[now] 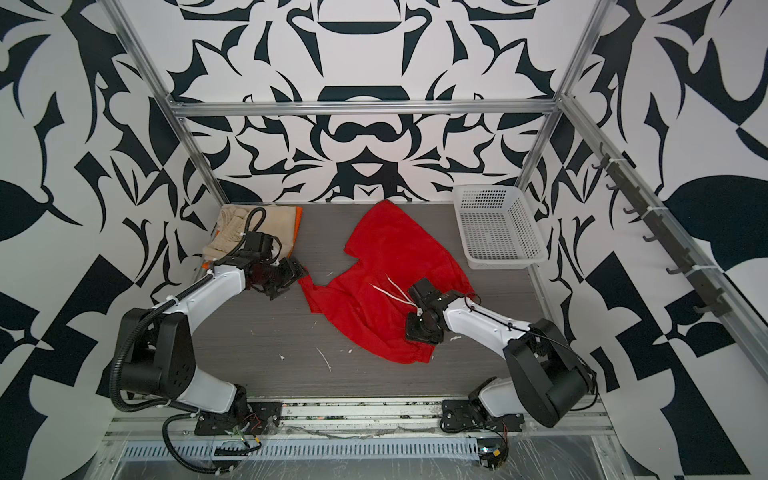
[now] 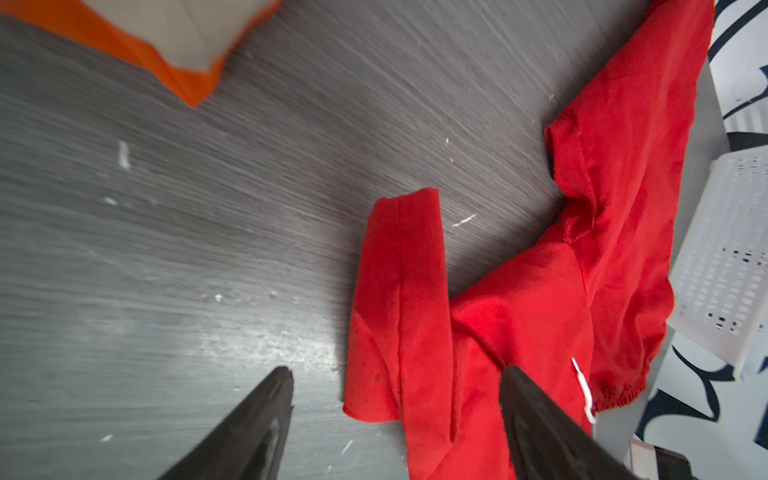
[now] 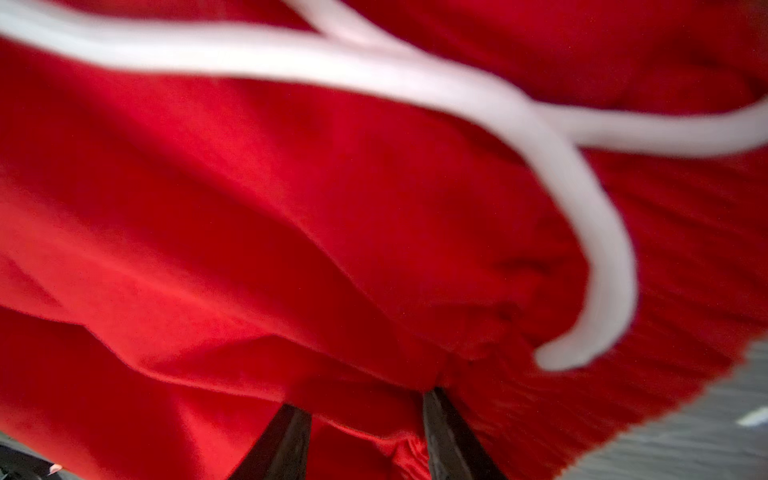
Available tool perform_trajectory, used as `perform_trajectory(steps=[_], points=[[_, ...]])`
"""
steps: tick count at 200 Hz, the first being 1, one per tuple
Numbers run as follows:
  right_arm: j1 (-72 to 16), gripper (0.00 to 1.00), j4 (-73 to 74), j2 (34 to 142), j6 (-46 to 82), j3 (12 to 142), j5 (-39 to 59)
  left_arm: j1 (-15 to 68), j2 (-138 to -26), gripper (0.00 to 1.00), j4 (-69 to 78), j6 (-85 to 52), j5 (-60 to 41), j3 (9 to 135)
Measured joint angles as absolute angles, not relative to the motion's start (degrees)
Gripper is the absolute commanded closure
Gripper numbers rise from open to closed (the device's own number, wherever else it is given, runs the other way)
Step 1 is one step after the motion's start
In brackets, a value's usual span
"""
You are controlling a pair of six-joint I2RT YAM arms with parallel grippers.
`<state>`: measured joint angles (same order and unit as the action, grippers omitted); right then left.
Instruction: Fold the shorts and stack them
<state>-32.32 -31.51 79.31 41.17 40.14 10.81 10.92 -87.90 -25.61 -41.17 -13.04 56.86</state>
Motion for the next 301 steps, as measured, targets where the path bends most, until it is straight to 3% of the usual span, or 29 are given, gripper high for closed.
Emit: perform_trajectory(steps=[34, 51, 86, 118, 146, 175, 189, 195, 210, 232, 265, 301], points=[[-32.34, 0.52, -31.77, 80.23, 40.53, 40.34, 10.9, 11.33, -90.5, 0.21, -24.73, -42.5, -15.75, 56.86], [-32.34, 0.52, -31.59, 80.31, 40.53, 40.34, 11.0, 11.7, -91.57, 0.27, -24.45, -42.89, -16.19, 57.01], [-32.34, 0.52, -30.96, 80.29, 40.56, 40.25, 11.35, 12.32, -97.23, 0.67, -23.79, -42.44, -16.29, 59.83], [-31.92, 0.52, -30.26, 79.77, 40.56, 39.81, 11.31, 13.17, -100.6, 0.9, -23.42, -40.86, -16.6, 64.84], [-30.02, 0.52, -29.56, 79.29, 40.4, 39.59, 11.38, 15.03, -96.44, 0.96, -20.91, -38.33, -17.21, 68.97], [-28.21, 0.52, -28.84, 79.46, 39.83, 39.55, 11.55, 17.47, -80.23, 0.97, -10.79, -35.83, -17.91, 63.18], [-27.94, 0.52, -28.6, 79.94, 39.55, 39.55, 11.77, 18.02, -70.3, 0.93, -7.31, -35.77, -16.34, 57.08], [-27.94, 0.52, -28.47, 80.14, 39.4, 39.53, 11.84, 18.0, -66.85, 0.87, -6.5, -35.81, -15.35, 54.39], [-27.94, 0.52, -28.21, 80.42, 39.03, 39.46, 11.99, 17.74, -60.25, 0.59, -6.26, -37.54, -11.86, 47.7], [-27.94, 0.51, -28.21, 80.47, 38.59, 39.38, 12.25, 17.23, -57.41, 0.35, -11.92, -43.94, -5.23, 39.4], [-27.94, 0.51, -29.82, 79.72, 37.85, 39.57, 12.69, 16.84, -56.12, 0.26, -25.47, -52.66, -0.75, 33.28], [-28.25, 0.51, -34.89, 76.25, 36.73, 43.53, 12.56, 16.82, -51.88, 0.17, -28.97, -55.79, 2.63, 35.07]])
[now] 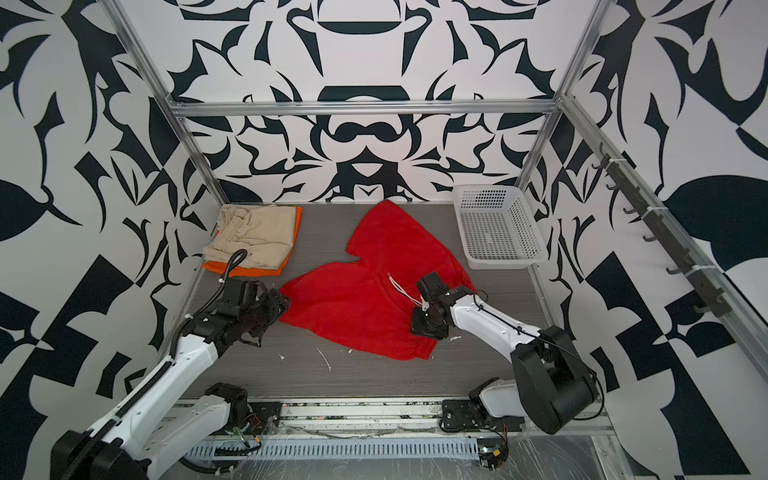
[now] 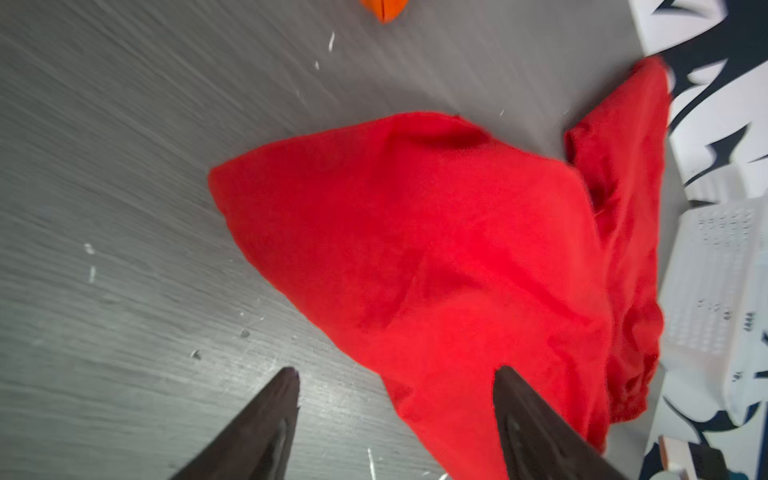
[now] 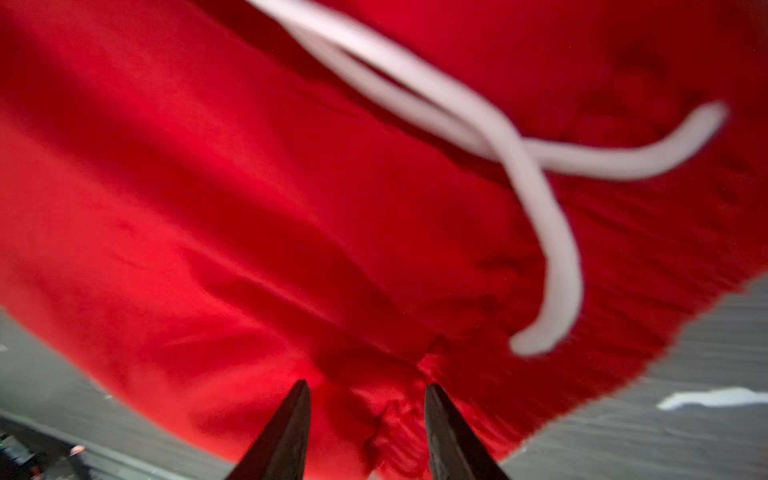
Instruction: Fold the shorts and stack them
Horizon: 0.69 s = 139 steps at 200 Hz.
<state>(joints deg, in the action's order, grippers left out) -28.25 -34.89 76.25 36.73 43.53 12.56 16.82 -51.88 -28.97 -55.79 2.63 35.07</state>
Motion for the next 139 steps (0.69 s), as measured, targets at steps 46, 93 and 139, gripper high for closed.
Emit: perform_trajectory(steps=[46, 93, 139], points=[[-32.8, 0.51, -35.09, 76.84, 34.68, 52.8, 11.73, 14.06, -64.34, 0.16, -27.38, -52.47, -0.21, 42.06], [-34.33, 0.5, -30.44, 83.81, 34.0, 53.76, 12.78, 13.43, -84.18, 0.1, -26.44, -37.12, -9.41, 57.21], [-34.2, 0.5, -27.42, 85.43, 34.61, 45.95, 14.15, 13.34, -98.98, 0.1, -35.24, -10.04, -18.94, 79.29]])
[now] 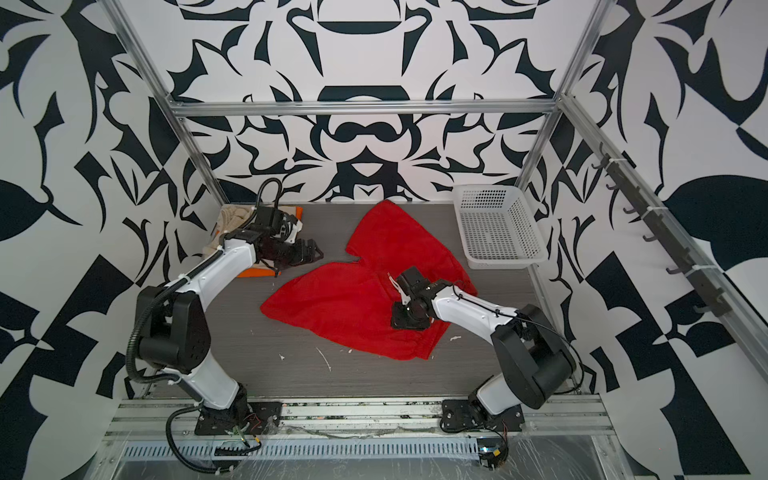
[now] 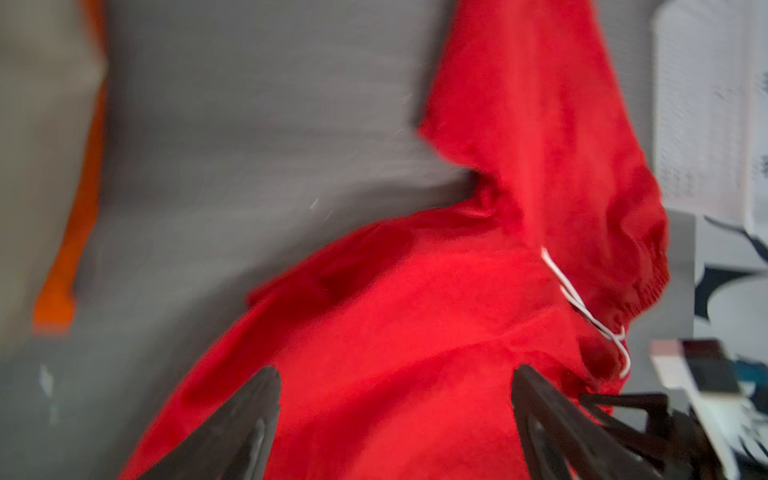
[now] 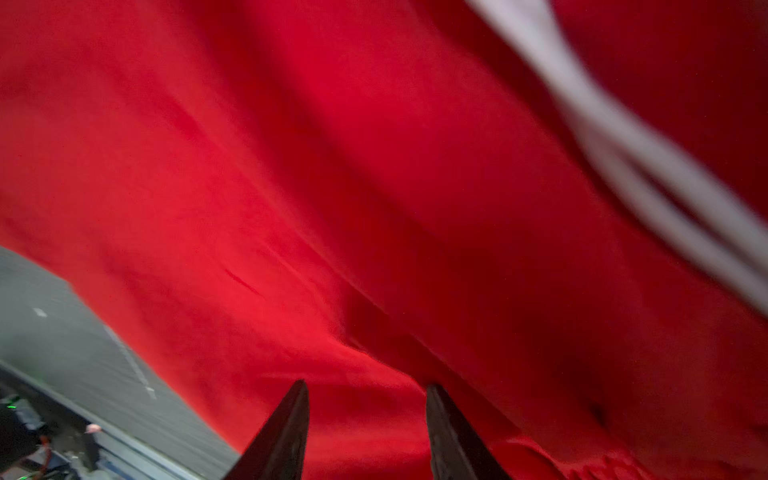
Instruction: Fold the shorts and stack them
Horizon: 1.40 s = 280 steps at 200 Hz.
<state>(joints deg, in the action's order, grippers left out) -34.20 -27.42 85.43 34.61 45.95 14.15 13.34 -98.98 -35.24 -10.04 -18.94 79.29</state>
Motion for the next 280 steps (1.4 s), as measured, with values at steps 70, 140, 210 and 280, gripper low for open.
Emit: perform_trajectory(steps=[70, 140, 210, 280], points=[[-29.65, 0.49, -26.7, 76.71, 35.88, 35.38, 15.77, 13.15, -107.77, 0.18, -47.66, 24.73, -26.06, 90.28], [-28.08, 0.49, -26.68, 76.31, 35.81, 34.87, 17.04, 15.7, -114.61, 0.17, -50.28, 41.08, -24.32, 89.67], [-27.9, 0.49, -26.57, 76.18, 35.83, 34.79, 17.21, 16.97, -121.95, 0.69, -47.81, 45.67, -20.69, 92.99], [-27.81, 0.49, -23.68, 79.24, 36.25, 36.51, 18.0, 19.29, -106.98, 1.0, -49.1, 36.56, -11.35, 93.41]])
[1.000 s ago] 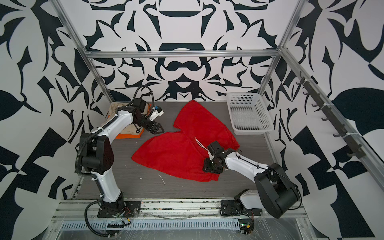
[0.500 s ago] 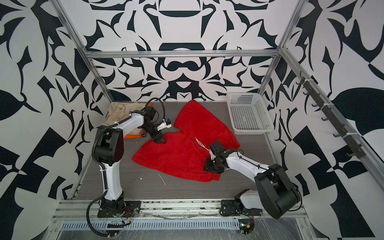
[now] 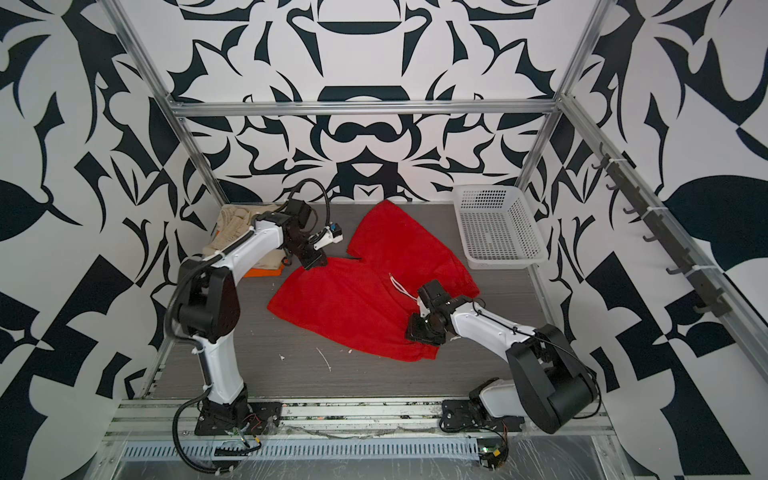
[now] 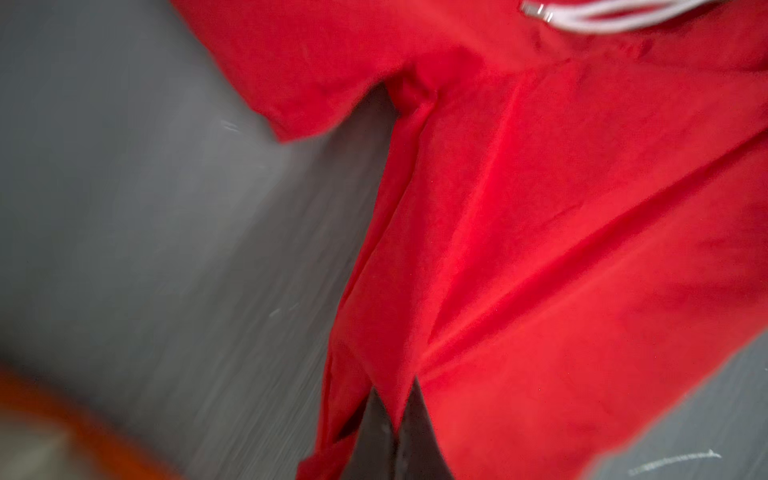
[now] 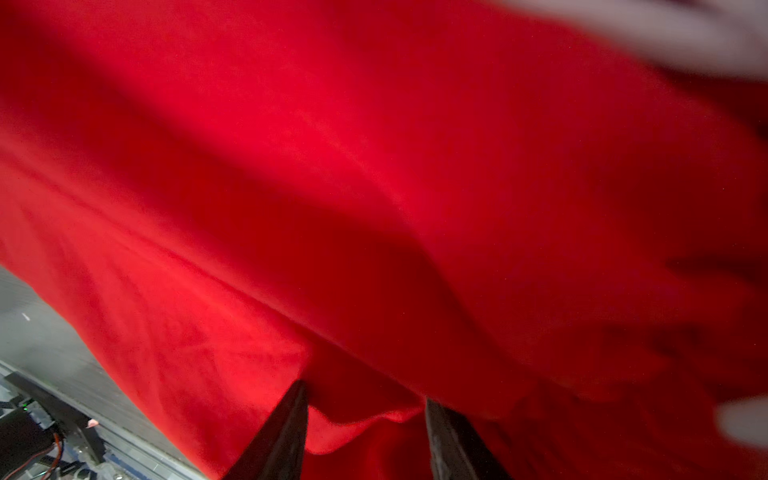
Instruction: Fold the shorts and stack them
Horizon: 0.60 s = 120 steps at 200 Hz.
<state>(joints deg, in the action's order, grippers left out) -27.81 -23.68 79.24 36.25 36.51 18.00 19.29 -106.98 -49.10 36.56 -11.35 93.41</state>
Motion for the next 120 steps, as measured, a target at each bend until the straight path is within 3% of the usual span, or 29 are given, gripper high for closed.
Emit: perform_trajectory(steps=[19, 31, 53, 73, 100, 120], points=[[-27.86, 0.49, -20.95, 82.83, 36.01, 39.2, 18.68, 20.47, -97.78, 1.0, -48.49, 33.54, -5.93, 92.25], [-27.83, 0.49, -19.51, 84.9, 35.62, 40.91, 18.94, 20.97, -92.73, 0.91, -48.16, 31.27, -3.14, 90.28], [-27.81, 0.46, -19.46, 87.31, 34.33, 43.59, 18.92, 20.91, -90.83, 0.54, -47.37, 27.46, 1.67, 86.41], [-27.77, 0.4, -21.91, 86.59, 33.32, 44.64, 18.65, 20.16, -98.52, 0.24, -46.96, 23.57, 6.28, 86.15], [-27.09, 0.36, -28.29, 80.07, 32.58, 45.65, 18.09, 18.72, -110.87, 0.12, -47.86, 17.34, 10.31, 89.1], [-25.32, 0.35, -32.95, 72.93, 32.97, 45.95, 17.8, 17.26, -111.94, 0.09, -49.52, 11.9, 11.68, 90.61]])
